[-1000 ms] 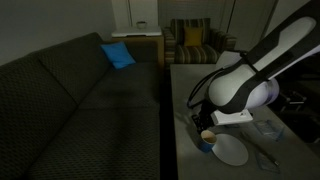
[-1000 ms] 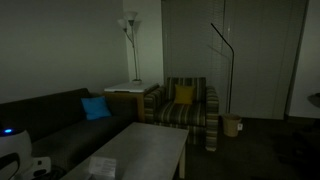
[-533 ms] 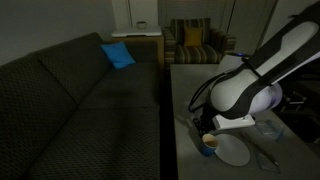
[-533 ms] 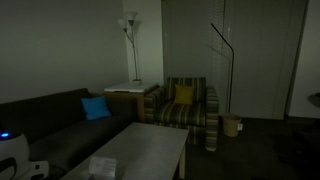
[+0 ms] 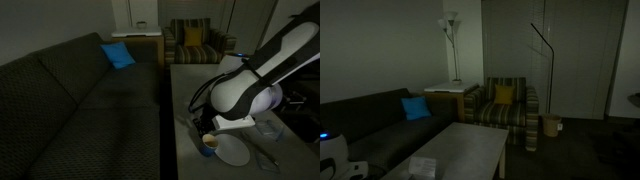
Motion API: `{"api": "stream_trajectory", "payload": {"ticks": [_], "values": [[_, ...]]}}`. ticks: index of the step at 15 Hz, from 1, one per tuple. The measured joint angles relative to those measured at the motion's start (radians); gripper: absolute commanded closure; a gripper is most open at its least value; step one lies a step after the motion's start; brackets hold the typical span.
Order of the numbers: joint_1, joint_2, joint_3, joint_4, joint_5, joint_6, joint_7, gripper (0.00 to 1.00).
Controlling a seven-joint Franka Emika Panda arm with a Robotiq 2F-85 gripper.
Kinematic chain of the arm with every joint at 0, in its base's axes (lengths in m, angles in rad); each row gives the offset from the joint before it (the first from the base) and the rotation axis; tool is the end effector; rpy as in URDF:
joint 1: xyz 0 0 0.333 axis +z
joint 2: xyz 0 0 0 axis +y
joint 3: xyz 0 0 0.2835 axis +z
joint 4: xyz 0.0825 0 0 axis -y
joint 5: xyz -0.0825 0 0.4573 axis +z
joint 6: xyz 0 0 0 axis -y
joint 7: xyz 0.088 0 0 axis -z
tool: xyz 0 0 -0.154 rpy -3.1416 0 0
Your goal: Remove the mug from the plate.
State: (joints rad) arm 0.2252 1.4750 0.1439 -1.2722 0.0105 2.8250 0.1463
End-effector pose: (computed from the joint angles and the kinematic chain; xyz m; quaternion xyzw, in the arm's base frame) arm 0.6041 0.2338 -0.2526 -0.9958 -0.0385 -0.0242 0.0794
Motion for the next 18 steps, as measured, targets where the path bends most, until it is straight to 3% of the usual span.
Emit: {"api": "stream_trajectory", "payload": {"ticks": [7,8,9,12,14,16,18], "values": [[0.01,-0.005,-0.001,-0.01,0.0,-0.02,-0.001,0.97],[0.011,-0.005,-0.001,-0.01,0.0,-0.026,-0.001,0.73],[0.012,-0.005,-0.002,-0.01,0.0,-0.034,-0.001,0.6],[0.02,0.002,-0.005,-0.026,0.0,-0.07,-0.001,0.41],[0.03,0.005,-0.012,-0.044,0.0,-0.086,-0.001,0.34],[0.039,0.007,-0.017,-0.053,0.0,-0.098,0.0,0.12],[0.044,0.007,-0.021,-0.054,0.0,-0.113,0.0,0.0]]}}
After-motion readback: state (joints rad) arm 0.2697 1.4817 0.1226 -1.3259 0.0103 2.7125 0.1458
